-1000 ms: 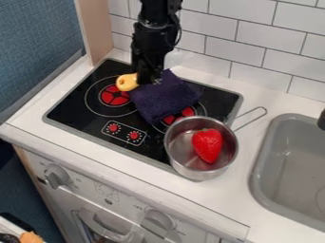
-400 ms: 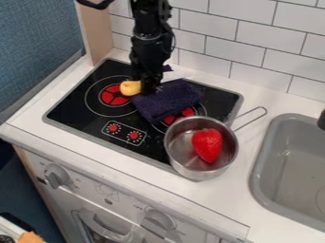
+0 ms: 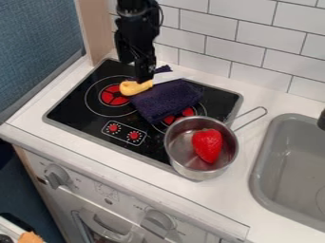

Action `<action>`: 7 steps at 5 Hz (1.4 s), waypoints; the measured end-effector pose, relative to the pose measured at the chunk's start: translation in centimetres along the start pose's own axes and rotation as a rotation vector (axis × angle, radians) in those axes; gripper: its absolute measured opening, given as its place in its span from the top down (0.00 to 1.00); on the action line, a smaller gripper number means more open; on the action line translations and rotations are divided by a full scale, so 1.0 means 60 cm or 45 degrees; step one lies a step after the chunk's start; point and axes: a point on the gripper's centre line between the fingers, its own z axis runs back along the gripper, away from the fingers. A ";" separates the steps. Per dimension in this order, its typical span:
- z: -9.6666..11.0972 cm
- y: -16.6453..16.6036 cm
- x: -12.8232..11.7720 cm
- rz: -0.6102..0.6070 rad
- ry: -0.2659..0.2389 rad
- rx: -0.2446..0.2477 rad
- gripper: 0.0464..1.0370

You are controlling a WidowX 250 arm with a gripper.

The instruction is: Placed the yellow knife to the upper side of the left burner

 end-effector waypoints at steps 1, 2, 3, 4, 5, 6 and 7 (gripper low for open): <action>0.034 0.003 -0.020 0.106 0.075 0.037 0.04; 0.039 -0.009 -0.061 0.279 0.264 -0.010 0.04; 0.034 0.004 -0.104 0.502 0.333 -0.052 0.04; 0.035 0.018 -0.132 0.606 0.361 -0.046 0.04; 0.064 0.015 -0.173 0.672 0.377 -0.025 0.04; 0.093 -0.005 -0.218 0.670 0.416 -0.058 0.04; 0.153 -0.034 -0.243 0.685 0.422 -0.053 0.04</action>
